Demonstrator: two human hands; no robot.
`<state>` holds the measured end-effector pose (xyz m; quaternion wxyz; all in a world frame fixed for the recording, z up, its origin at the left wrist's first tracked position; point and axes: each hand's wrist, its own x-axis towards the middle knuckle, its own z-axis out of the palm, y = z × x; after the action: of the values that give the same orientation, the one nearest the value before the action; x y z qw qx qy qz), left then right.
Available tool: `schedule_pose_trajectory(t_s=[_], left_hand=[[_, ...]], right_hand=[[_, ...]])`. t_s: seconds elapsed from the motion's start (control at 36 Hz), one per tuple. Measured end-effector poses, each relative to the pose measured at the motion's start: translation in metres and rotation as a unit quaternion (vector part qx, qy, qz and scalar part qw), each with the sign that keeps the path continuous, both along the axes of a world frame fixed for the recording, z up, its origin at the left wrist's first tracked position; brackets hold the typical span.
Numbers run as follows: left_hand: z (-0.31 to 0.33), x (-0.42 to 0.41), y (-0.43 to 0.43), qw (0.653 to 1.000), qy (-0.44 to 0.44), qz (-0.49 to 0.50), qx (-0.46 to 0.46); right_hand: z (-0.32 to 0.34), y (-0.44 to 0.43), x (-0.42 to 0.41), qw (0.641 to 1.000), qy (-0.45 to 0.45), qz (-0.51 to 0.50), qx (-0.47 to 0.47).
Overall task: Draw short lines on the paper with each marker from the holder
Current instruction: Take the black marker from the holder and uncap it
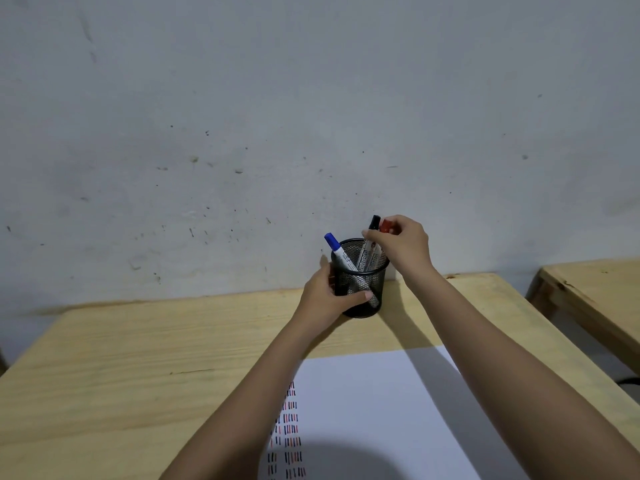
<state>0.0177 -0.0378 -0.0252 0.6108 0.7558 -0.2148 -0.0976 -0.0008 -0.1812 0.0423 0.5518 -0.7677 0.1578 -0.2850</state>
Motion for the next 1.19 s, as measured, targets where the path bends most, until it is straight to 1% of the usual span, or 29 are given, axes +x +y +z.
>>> schedule_pose_trajectory(t_s=[0.19,0.28,0.39,0.42,0.47,0.53,0.64,0.78,0.83,0.92,1.06,1.19], left_hand=[[0.005,-0.007,0.0,0.999,-0.01,0.032,0.0],[0.008,-0.013,-0.001,0.999,-0.003,0.05,0.005],[0.02,-0.026,0.001,0.996,-0.007,0.086,0.036],[0.024,-0.029,0.002,0.995,-0.001,0.093,0.033],[0.031,-0.036,0.007,0.995,0.039,0.094,0.0],[0.043,-0.045,0.014,0.994,0.036,0.1,-0.007],[0.073,-0.061,0.033,0.993,-0.027,0.112,-0.036],[0.117,-0.096,0.06,0.986,-0.062,0.065,-0.142],[0.127,-0.109,0.07,0.984,-0.078,0.055,-0.153],[0.132,-0.126,0.08,0.984,-0.114,0.043,-0.128],[0.117,-0.146,0.089,0.983,-0.169,0.055,-0.052],[0.105,-0.162,0.094,0.979,-0.19,0.068,-0.02]], right_hand=[[0.026,0.005,-0.016,0.996,-0.081,0.011,0.022],[0.041,0.01,-0.026,0.993,-0.115,0.012,0.01],[0.063,0.02,-0.045,0.983,-0.181,0.02,-0.01],[0.069,0.023,-0.05,0.981,-0.193,0.024,-0.017],[0.079,0.029,-0.062,0.977,-0.21,0.032,-0.032],[0.087,0.034,-0.074,0.972,-0.223,0.044,-0.052],[0.092,0.044,-0.101,0.966,-0.222,0.064,-0.116],[0.081,0.056,-0.13,0.961,-0.197,0.08,-0.174],[0.072,0.061,-0.139,0.962,-0.186,0.089,-0.181],[0.057,0.071,-0.152,0.962,-0.167,0.11,-0.187],[0.037,0.085,-0.17,0.954,-0.146,0.132,-0.227],[0.025,0.093,-0.184,0.948,-0.136,0.145,-0.248]])
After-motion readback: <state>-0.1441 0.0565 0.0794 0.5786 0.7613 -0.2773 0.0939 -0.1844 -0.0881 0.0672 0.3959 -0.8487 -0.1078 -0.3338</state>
